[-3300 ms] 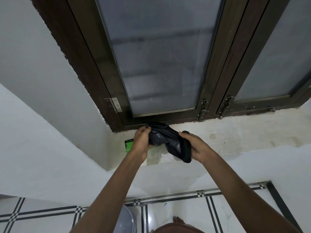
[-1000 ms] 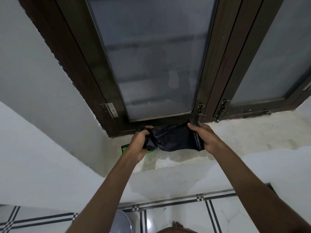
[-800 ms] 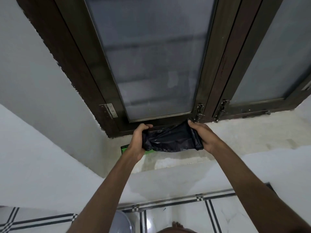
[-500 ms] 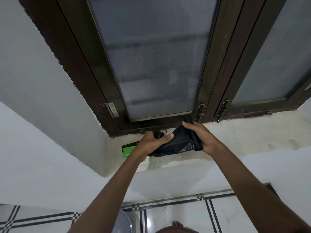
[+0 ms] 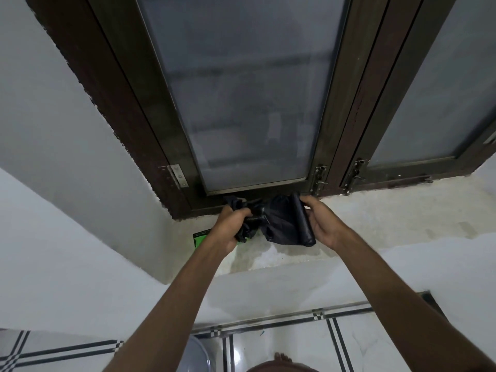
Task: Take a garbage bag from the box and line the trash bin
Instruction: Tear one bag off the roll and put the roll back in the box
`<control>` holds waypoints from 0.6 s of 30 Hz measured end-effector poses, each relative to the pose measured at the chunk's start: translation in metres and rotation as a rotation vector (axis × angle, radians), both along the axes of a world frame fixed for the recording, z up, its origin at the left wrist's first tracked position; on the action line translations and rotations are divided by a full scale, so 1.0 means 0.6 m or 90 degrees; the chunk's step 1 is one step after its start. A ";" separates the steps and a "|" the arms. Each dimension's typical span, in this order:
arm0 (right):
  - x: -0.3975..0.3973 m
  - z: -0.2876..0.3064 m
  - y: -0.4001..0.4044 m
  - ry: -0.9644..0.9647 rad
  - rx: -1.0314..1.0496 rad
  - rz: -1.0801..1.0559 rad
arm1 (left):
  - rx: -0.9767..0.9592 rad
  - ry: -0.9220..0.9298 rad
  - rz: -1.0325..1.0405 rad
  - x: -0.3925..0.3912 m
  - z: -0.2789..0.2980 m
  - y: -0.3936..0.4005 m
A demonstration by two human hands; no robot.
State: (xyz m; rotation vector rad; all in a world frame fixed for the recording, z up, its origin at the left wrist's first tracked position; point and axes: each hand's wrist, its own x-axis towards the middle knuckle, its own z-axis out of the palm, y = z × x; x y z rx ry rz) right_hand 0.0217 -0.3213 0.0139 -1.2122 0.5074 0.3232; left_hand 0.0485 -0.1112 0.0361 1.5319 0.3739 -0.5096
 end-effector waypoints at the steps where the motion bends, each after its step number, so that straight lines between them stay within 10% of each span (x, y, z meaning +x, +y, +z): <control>1: 0.000 0.002 0.002 -0.007 -0.015 0.019 | -0.027 0.010 0.015 -0.004 0.007 -0.004; 7: 0.001 0.002 0.006 -0.086 -0.061 0.038 | -0.160 0.040 -0.012 0.000 0.015 -0.006; 18: 0.003 0.022 0.006 -0.015 -0.034 0.026 | 0.150 -0.032 -0.123 0.003 -0.017 -0.005</control>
